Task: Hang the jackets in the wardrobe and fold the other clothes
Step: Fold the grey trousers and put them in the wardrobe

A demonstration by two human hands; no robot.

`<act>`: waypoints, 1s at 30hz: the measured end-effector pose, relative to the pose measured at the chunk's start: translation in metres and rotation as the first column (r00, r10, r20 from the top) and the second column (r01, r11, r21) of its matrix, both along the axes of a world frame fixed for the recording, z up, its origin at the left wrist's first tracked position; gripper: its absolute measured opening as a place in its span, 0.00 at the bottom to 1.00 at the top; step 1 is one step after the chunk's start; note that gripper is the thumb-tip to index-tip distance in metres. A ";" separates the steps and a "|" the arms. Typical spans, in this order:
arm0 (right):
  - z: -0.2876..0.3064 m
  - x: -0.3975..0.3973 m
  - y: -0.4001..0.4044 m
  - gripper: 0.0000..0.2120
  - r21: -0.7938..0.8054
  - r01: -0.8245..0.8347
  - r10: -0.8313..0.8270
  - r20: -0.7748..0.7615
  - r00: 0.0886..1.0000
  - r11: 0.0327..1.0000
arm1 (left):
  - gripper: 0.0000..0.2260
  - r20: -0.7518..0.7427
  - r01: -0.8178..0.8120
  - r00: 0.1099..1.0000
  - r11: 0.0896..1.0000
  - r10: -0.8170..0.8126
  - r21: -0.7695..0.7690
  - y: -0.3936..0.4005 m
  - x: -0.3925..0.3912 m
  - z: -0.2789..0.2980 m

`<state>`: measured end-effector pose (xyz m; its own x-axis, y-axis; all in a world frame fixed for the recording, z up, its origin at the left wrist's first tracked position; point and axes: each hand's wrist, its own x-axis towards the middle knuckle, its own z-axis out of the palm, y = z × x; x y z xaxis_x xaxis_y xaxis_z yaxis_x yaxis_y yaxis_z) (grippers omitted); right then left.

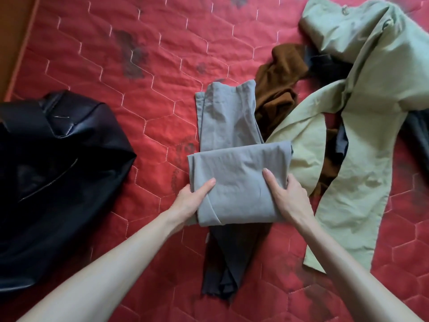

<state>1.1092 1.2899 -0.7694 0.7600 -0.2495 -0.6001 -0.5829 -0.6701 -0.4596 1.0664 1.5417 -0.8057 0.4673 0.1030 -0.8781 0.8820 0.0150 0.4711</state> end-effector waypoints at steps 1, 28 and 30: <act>0.003 0.001 0.003 0.33 0.031 0.009 -0.009 -0.003 1.000 0.999 | 0.30 -0.037 0.008 0.999 0.998 -0.010 -0.058 0.004 0.001 0.005; -0.033 -0.081 0.121 0.18 0.236 -0.121 0.141 -0.070 0.988 0.964 | 0.23 0.069 0.321 0.924 0.859 -0.377 0.400 0.102 -0.104 0.021; -0.037 -0.080 0.128 0.19 0.182 -0.145 0.160 -0.070 0.985 0.972 | 0.21 0.072 0.326 0.920 0.855 -0.385 0.403 0.104 -0.106 0.020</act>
